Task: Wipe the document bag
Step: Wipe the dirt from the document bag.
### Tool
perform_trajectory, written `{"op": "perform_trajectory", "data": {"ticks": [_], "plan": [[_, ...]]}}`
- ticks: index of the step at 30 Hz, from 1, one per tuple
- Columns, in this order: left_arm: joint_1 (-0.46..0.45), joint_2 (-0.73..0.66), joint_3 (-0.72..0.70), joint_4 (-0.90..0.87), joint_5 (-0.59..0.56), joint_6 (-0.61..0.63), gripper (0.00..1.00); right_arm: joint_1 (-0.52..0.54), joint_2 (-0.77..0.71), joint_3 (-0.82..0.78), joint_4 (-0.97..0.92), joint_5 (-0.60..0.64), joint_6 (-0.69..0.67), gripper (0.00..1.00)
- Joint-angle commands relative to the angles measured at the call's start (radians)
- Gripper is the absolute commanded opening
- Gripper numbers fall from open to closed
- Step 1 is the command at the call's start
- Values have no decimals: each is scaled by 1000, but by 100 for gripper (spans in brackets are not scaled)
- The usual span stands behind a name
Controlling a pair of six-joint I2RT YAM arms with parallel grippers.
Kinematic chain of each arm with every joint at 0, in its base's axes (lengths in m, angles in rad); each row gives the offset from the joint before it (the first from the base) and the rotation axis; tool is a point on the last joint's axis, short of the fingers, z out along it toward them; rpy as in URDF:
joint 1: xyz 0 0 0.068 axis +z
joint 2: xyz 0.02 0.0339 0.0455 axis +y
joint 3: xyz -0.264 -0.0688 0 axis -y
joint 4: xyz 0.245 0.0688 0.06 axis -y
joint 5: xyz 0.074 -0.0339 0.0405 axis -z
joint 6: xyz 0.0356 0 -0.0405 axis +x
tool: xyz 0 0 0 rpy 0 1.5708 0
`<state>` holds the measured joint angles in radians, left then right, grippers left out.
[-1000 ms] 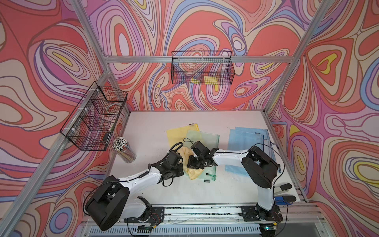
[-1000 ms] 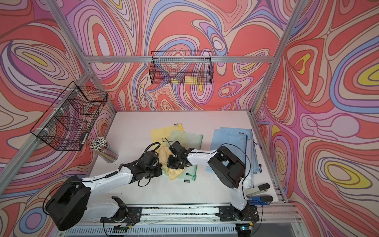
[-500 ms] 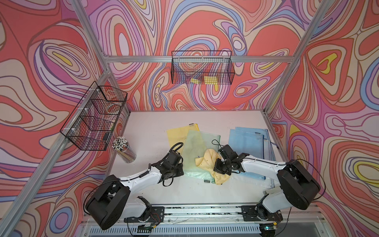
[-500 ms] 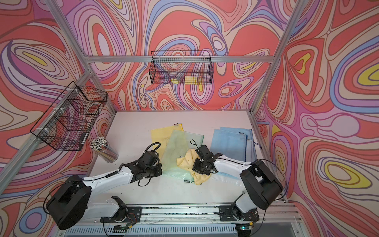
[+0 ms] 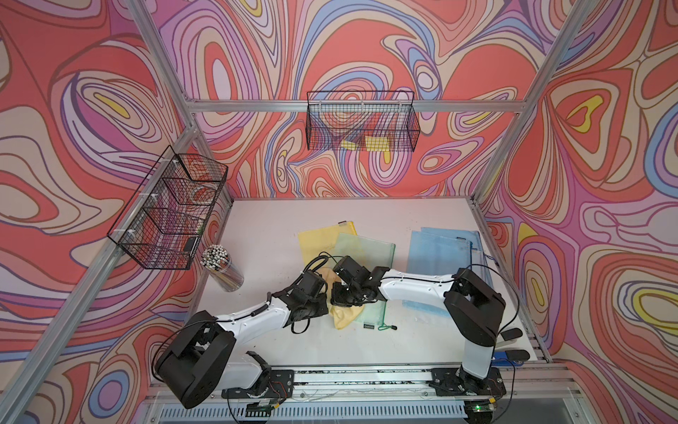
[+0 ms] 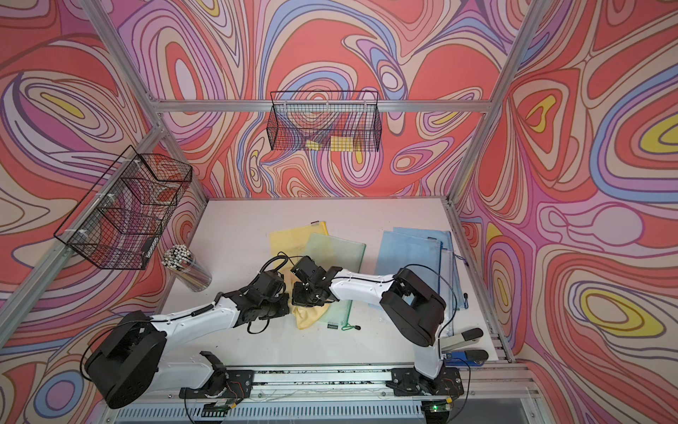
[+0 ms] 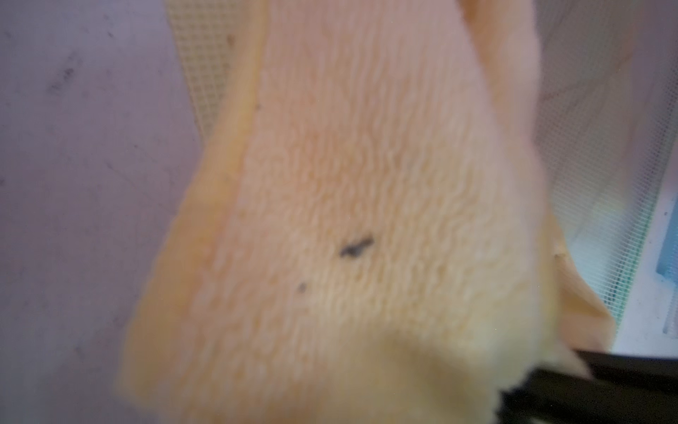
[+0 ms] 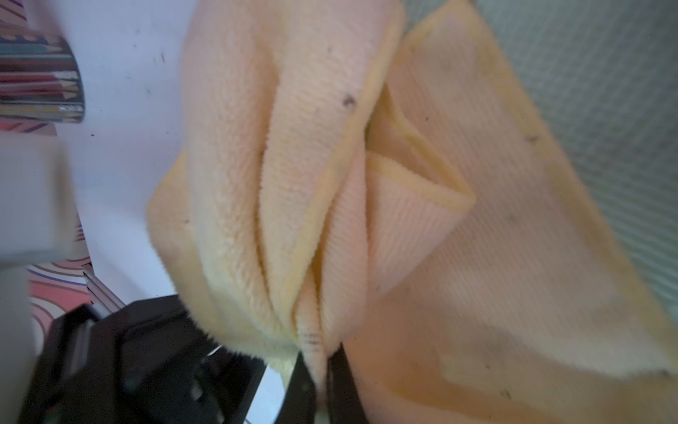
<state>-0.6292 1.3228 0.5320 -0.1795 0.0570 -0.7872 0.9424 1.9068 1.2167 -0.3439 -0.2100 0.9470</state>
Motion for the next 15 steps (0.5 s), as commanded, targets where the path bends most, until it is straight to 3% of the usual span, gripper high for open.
{"op": "perform_trajectory", "data": {"ticks": [1, 9, 15], "plan": [[0, -15, 21, -17, -27, -2, 0, -11, 18, -50, 26, -2, 48, 0], [1, 0, 48, -41, -49, 13, 0, -33, -112, -317, -14, 38, 115, 0], [0, -18, 45, -55, -54, 9, 0, -121, -388, -577, -93, 58, 166, 0]]}}
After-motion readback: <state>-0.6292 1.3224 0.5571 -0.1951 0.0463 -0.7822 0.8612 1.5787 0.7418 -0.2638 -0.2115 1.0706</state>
